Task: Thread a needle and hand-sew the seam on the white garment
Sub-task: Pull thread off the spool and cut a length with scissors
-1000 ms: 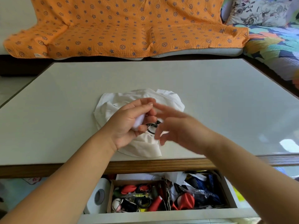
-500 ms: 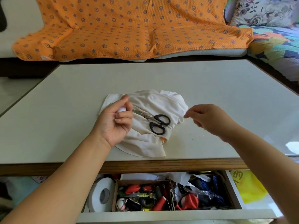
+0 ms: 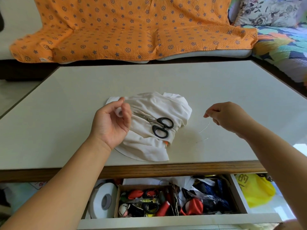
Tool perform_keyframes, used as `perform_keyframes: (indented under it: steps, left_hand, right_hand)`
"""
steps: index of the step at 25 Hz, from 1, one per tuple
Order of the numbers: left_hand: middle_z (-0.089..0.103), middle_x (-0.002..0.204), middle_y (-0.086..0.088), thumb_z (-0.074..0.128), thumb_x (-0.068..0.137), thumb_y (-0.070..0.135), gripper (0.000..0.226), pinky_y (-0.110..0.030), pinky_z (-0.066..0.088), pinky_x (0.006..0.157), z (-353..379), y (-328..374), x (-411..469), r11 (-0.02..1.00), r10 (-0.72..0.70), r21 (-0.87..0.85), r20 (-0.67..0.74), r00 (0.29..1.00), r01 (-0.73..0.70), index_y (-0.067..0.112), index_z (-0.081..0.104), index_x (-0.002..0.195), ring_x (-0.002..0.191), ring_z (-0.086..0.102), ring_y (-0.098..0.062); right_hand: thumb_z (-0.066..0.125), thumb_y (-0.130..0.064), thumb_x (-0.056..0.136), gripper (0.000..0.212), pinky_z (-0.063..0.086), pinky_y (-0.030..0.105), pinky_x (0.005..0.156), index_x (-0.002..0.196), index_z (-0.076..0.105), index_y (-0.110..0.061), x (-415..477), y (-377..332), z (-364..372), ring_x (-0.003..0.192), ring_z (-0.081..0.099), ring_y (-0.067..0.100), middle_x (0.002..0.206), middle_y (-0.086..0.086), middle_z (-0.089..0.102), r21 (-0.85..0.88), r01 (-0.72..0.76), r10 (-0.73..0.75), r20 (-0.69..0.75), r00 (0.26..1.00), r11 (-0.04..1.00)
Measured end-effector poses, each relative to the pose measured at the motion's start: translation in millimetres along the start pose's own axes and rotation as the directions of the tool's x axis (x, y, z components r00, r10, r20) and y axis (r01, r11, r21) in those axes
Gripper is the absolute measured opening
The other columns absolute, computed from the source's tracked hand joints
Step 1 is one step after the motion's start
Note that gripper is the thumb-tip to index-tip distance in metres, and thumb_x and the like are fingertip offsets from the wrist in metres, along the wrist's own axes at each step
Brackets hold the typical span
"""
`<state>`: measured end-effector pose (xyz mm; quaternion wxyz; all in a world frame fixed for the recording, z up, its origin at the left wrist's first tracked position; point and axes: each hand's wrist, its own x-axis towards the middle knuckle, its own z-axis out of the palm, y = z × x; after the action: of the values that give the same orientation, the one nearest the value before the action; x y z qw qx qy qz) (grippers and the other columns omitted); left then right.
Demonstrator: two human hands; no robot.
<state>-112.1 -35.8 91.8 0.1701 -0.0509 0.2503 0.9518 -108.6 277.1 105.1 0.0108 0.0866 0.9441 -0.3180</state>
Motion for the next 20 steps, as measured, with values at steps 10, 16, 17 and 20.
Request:
perform_keyframes:
  steps: [10,16,17,20]
  left_hand:
    - [0.058,0.070,0.004,0.077,0.070,0.007,0.029,-0.010,0.041,0.036,2,9,0,0.991,-0.035,0.128,-0.114,0.993,0.050,0.017,0.059,0.091,0.047,0.057,-0.001]
    - [0.066,0.072,-0.001,0.067,0.073,0.016,0.029,-0.015,0.053,0.048,32,-28,-5,0.884,-0.062,0.456,-0.102,0.993,0.102,0.016,0.061,0.101,0.063,0.068,-0.007]
    - [0.066,0.073,-0.002,0.066,0.073,0.016,0.029,-0.016,0.054,0.049,35,-33,-6,0.876,-0.082,0.469,-0.084,0.993,0.112,0.016,0.062,0.101,0.063,0.069,-0.008]
    - [0.067,0.075,-0.002,0.066,0.073,0.017,0.029,-0.017,0.055,0.051,41,-42,-7,0.876,-0.136,0.462,-0.035,0.990,0.137,0.015,0.063,0.102,0.065,0.069,-0.008]
  right_hand:
    - [0.046,-0.006,0.093,0.026,0.047,0.034,0.076,0.105,0.068,-0.004,31,43,6,0.094,0.058,0.034,0.115,0.015,0.066,-0.360,-0.220,0.183,-0.136,0.974,0.907]
    - [0.047,-0.004,0.090,0.055,0.049,0.036,0.080,0.143,0.042,-0.019,-16,-27,4,0.094,0.063,0.026,0.141,0.005,0.048,-0.022,0.134,-0.134,-0.339,0.931,0.991]
    - [0.047,-0.001,0.089,0.058,0.050,0.030,0.070,0.142,0.043,-0.024,-30,-42,10,0.078,0.064,0.017,0.139,-0.001,0.053,0.266,0.226,-0.176,-0.201,0.964,0.937]
    - [0.047,0.008,0.089,0.058,0.047,0.025,0.055,0.137,0.049,-0.026,-59,-65,40,0.059,0.055,0.014,0.120,-0.004,0.066,0.716,-0.031,-0.344,0.372,0.862,0.697]
